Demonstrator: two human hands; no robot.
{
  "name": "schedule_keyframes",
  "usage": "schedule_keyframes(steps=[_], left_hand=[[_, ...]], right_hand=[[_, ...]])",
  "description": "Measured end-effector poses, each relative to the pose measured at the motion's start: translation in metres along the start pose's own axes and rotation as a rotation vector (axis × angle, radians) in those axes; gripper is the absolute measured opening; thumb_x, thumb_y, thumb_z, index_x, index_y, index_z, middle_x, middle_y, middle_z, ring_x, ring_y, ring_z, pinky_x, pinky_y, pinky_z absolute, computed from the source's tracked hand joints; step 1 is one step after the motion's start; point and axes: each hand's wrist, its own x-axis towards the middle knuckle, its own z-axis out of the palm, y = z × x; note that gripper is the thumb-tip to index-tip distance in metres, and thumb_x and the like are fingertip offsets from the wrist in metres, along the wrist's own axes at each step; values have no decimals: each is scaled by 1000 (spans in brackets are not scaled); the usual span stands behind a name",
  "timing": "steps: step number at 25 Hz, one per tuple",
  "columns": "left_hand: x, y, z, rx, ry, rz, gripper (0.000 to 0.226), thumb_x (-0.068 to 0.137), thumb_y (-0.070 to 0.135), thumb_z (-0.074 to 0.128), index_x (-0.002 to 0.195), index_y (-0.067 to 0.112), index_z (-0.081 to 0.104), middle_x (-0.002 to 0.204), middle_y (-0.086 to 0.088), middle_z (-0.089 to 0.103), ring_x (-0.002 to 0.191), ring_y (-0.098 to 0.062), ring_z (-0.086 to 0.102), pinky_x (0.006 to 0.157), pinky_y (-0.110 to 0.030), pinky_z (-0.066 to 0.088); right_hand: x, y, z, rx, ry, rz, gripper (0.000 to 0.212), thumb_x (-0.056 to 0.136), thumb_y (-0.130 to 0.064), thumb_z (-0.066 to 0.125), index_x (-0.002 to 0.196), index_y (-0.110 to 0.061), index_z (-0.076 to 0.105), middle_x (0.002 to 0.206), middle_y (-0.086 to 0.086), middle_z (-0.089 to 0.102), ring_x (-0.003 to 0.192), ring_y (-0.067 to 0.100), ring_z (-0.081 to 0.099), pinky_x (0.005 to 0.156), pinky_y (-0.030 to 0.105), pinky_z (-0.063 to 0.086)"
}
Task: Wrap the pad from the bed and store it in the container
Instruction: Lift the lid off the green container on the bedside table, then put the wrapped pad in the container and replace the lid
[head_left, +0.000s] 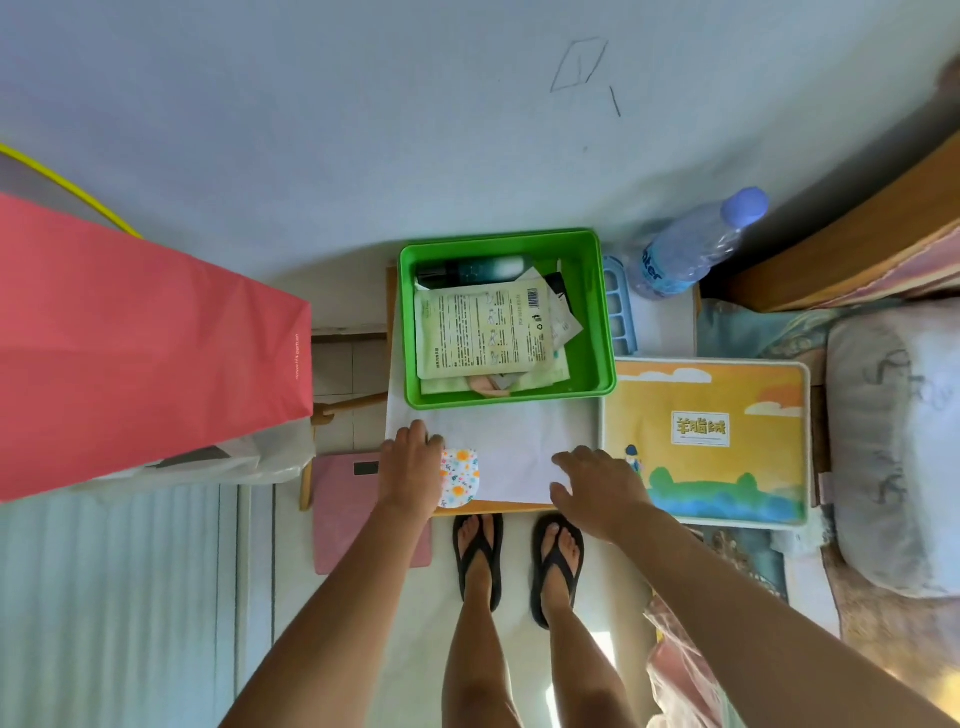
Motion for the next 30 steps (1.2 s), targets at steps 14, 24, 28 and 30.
schedule_keyframes(steps=[14,24,28,30], left_hand=[[62,56,-109,-1625,80,-514,37,87,11,65,119,0,49,119,-19,64,59,-17,65,37,-22,51],[39,75,-97,-886,183,-368,30,95,16,49,120,1,55,128,-19,46,111,-33,55,89,-39,49],[5,120,-68,-984,-79,-176,24,94,17,47,110,8,61,117,-11,63,108,-27,59,82,-29,43],[1,146,-52,-1026,-279,-197,30,93,17,47,120,7,58,123,-11,61,114,-28,57,88,-28,42]], right_hand=[[-9,13,-21,268,59,174,45,93,-33,40,137,-23,42,148,1,36,130,24,41,106,37,34],[-19,31,-14,294,47,190,44,94,-31,39,137,-22,42,145,1,39,131,22,40,107,37,35],[-31,47,-8,348,45,202,49,94,-31,39,142,-23,35,151,2,32,133,24,38,109,38,34],[-37,61,-1,367,35,210,53,95,-30,39,146,-24,28,155,0,26,137,24,32,111,38,31]])
